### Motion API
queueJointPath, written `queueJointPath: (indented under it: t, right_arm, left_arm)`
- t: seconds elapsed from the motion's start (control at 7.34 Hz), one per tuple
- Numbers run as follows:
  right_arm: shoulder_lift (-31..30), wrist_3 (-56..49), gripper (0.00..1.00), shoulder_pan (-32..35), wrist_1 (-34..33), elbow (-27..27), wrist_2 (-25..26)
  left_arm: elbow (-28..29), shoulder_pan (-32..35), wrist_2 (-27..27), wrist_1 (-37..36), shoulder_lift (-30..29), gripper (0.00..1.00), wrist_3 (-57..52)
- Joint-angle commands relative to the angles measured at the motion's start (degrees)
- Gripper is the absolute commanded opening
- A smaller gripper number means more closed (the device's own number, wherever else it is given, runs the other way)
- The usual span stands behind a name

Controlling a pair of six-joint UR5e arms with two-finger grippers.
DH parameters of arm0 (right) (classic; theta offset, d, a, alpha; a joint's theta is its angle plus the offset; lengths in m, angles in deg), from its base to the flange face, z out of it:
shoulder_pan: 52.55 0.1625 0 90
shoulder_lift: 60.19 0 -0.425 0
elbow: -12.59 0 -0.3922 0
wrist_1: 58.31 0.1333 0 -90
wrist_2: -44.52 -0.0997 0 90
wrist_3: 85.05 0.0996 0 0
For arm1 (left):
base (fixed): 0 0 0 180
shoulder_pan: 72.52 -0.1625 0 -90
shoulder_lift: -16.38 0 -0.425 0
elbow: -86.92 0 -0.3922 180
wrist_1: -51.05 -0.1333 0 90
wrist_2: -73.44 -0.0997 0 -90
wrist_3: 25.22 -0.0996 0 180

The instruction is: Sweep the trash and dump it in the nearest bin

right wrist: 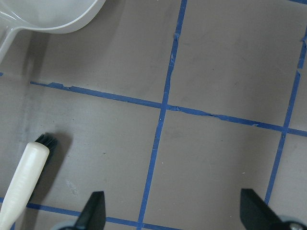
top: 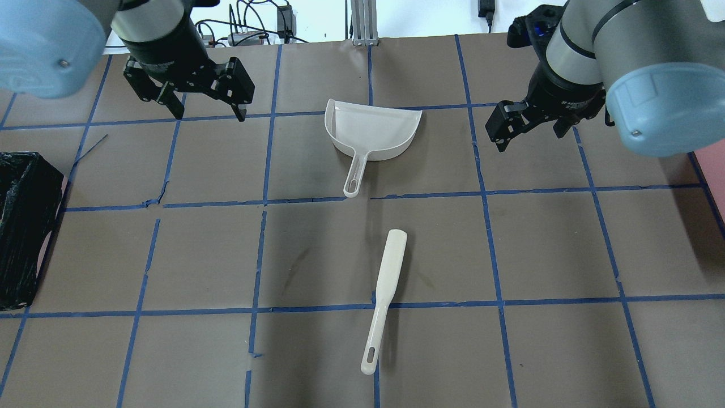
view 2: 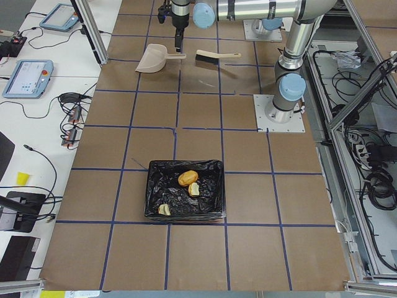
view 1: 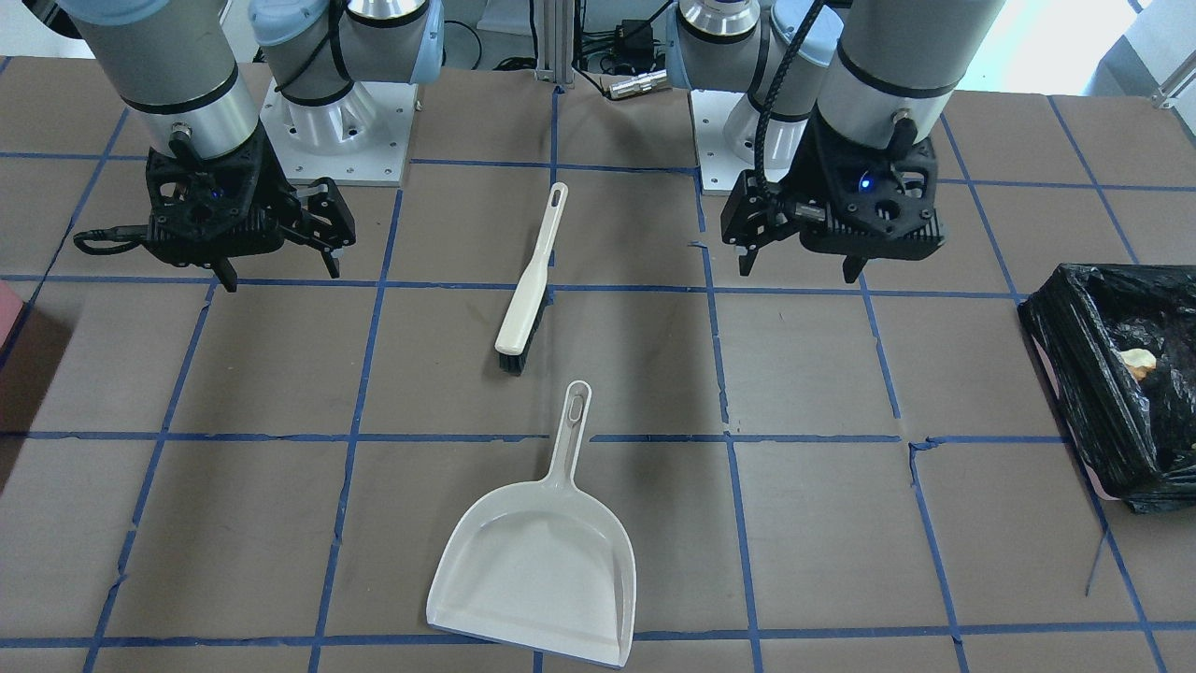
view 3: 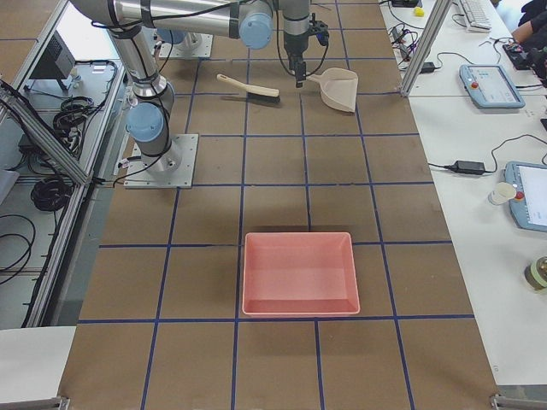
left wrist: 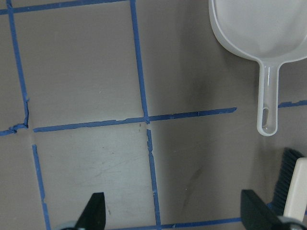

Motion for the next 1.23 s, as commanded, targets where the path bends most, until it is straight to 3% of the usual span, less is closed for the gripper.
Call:
queueJointPath:
  t: [0.0, 1.09]
  right_arm:
    - [0.0, 0.0, 1.00, 0.1, 0.0, 0.0, -0.1]
    - [-0.4, 0.0, 1.00, 0.1, -0.4, 0.8, -0.2]
  left_arm:
    - [1.6, -1.3, -1.8, 4.9, 1.2, 1.00, 3.1]
    - [1.6, -1.8, -1.2, 4.5, 0.2, 1.00, 3.5]
